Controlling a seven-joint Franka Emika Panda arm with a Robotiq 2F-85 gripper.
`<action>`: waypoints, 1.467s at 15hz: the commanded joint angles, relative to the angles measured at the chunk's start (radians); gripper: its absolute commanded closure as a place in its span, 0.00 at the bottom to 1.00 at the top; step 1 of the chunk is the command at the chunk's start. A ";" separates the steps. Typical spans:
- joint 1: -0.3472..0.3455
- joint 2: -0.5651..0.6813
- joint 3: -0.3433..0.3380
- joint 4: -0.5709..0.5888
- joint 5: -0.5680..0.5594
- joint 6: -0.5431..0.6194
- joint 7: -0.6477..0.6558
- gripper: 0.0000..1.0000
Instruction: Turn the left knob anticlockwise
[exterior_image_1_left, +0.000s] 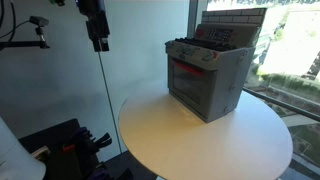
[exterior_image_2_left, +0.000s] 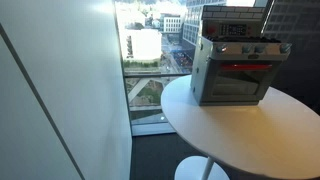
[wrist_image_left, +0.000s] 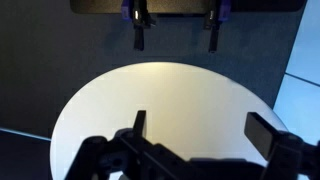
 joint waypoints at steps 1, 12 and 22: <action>0.020 0.002 -0.016 0.002 -0.010 -0.002 0.010 0.00; 0.009 0.043 -0.019 0.050 -0.010 0.049 0.027 0.00; -0.002 0.201 -0.012 0.198 -0.011 0.182 0.093 0.00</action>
